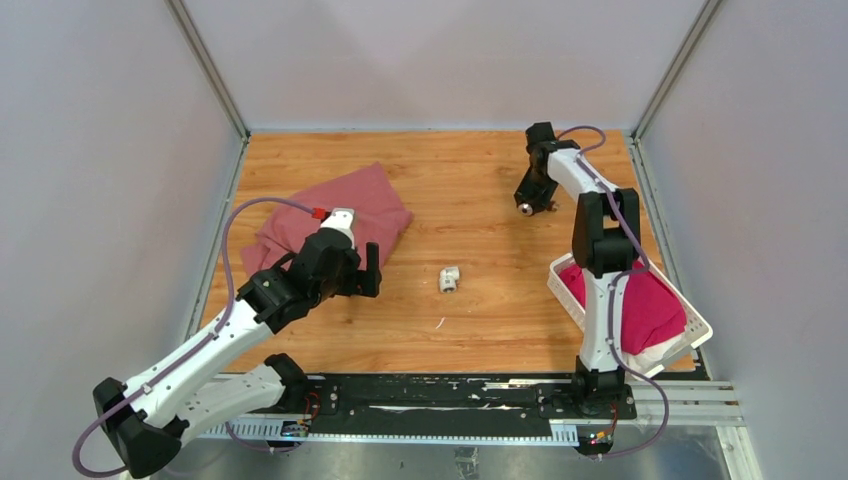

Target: Install the water faucets

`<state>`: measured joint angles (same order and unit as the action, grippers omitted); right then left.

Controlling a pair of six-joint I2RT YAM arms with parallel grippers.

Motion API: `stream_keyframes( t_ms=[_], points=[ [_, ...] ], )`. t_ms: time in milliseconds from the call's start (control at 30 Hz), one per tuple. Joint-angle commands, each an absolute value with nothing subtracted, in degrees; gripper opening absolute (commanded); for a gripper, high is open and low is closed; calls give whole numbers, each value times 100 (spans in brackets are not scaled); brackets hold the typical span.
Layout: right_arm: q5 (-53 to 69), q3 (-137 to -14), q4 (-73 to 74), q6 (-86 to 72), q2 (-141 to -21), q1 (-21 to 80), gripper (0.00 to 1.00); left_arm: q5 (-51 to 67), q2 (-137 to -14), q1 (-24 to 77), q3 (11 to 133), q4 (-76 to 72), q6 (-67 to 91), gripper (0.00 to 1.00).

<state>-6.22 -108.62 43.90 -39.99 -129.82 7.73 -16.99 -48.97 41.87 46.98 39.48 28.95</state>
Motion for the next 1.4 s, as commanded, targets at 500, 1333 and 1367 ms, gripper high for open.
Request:
stream_keyframes(
  t_ms=[500,1333,1367],
  points=[
    [265,-5345,2666,-1957,-9235,4093,0,-904,-6090,4219,5558,3774,2851,100],
    [1969,-3755,932,-1006,-6017,4368,0,3472,-5927,3369,3767,801,4500,99],
    [2080,-3598,676,-1028,-5888,4374,0,3775,-5904,3273,3606,350,4768,99]
  ],
)
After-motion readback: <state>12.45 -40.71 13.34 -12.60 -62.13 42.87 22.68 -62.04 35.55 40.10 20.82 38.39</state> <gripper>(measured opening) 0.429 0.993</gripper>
